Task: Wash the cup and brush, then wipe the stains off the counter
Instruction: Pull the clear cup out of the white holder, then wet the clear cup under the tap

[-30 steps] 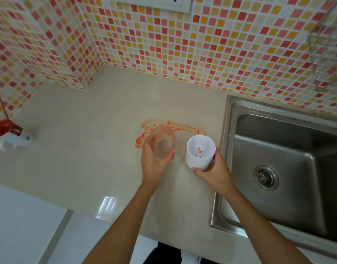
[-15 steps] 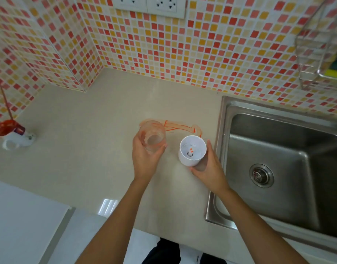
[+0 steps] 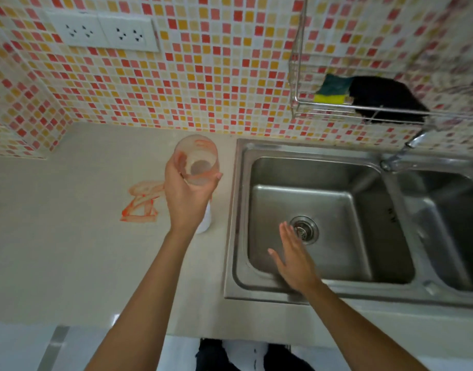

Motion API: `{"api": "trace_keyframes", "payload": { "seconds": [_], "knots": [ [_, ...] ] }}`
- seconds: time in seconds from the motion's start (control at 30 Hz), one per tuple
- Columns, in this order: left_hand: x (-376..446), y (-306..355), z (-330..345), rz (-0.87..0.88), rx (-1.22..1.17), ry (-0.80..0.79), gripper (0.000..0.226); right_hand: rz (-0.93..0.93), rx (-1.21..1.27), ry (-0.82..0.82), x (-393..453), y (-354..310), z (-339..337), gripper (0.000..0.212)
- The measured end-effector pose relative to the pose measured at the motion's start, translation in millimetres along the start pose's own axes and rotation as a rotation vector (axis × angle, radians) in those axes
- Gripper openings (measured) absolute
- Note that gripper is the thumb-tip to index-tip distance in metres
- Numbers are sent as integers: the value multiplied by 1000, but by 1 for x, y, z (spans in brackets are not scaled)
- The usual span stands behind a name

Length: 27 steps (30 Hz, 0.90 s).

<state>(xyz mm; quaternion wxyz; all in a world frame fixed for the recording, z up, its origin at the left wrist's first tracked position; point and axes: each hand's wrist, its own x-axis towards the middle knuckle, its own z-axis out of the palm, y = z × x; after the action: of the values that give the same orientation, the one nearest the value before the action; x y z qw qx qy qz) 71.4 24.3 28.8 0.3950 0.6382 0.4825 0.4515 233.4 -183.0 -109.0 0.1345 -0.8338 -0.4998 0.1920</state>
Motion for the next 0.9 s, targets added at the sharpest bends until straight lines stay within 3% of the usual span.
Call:
{"api": "trace_keyframes", "payload": {
  "seconds": [0.13,0.43,0.53,0.77,0.9],
  "knots": [
    [-47,-12,51,5,68,-182,85,80,-125,-48,-32,66,-7,94],
    [-160,-71,146,30,431,-646,81,335,-103,-96,-58,154,-29,76],
    [-175,-82,166,100,585,-703,81,306,-107,-109,-58,158,-27,76],
    [-176,-85,186,468,995,-720,74,339,-153,-119,-56,160,-23,78],
    [-171,-82,188,706,1076,-700,56,341,-175,-130,-56,159,-25,77]
  ]
}}
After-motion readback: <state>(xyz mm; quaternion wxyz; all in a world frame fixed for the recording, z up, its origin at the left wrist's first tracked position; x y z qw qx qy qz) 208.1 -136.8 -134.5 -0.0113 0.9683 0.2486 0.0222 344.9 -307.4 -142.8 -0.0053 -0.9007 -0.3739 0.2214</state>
